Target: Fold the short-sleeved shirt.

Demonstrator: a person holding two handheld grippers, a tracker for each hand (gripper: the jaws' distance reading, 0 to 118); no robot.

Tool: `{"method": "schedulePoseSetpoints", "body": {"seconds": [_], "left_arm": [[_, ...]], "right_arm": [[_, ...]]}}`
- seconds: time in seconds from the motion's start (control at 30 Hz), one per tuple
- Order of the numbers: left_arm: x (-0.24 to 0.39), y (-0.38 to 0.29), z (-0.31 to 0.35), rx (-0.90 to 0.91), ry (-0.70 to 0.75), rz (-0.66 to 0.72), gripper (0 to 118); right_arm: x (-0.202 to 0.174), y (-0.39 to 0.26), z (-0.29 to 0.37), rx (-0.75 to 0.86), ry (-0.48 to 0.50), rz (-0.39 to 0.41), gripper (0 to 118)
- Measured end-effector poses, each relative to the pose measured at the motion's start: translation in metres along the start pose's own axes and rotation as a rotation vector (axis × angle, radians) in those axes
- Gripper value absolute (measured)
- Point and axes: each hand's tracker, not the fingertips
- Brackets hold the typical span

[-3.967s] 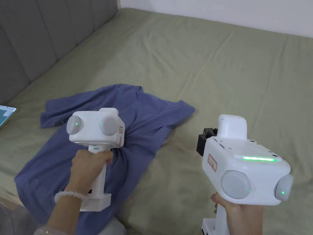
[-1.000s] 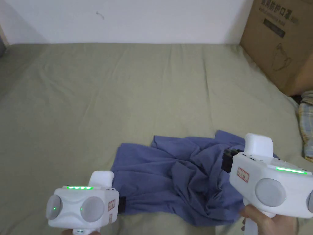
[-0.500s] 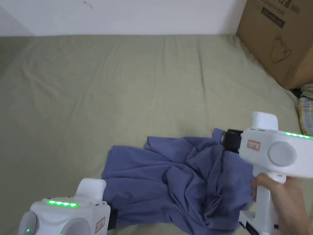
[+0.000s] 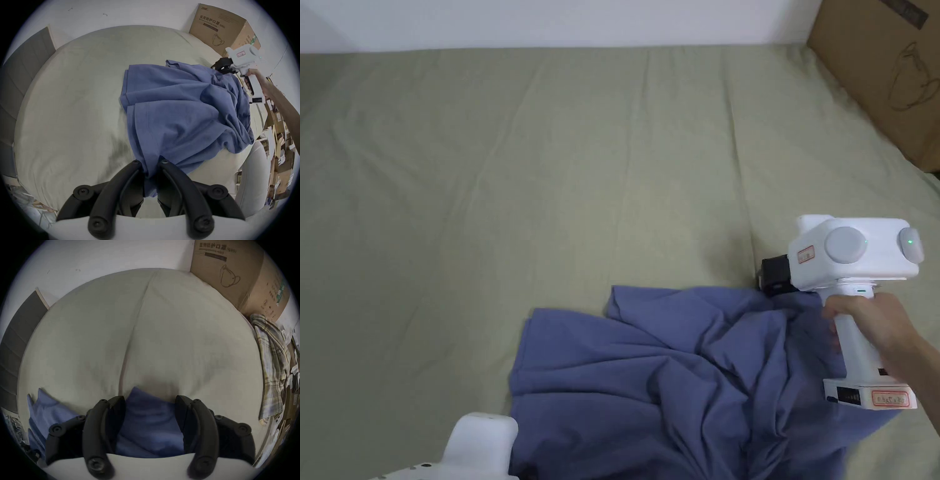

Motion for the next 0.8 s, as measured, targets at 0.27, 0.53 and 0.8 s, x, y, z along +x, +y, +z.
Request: {"method": "schedulePoseSetpoints", "body": {"seconds": [0.27,0.53,0.8], "left_arm": [[0.002,0.000,0.001,0.000,0.004,-0.005,12],[-0.006,0.030,0.048,0.151,0.010,0.039,12],[-0.032,0.120,0.131,0.417,0.126,0.021,12]], "right_arm": [[-0.008,-0.003,0.007,0.003,-0.036,0.022,2],[0.016,0.020,0.089,0.115,-0.097,-0.007,2],[0.070,0.051,0.205,0.283,-0.158,-0.095,2]]}}
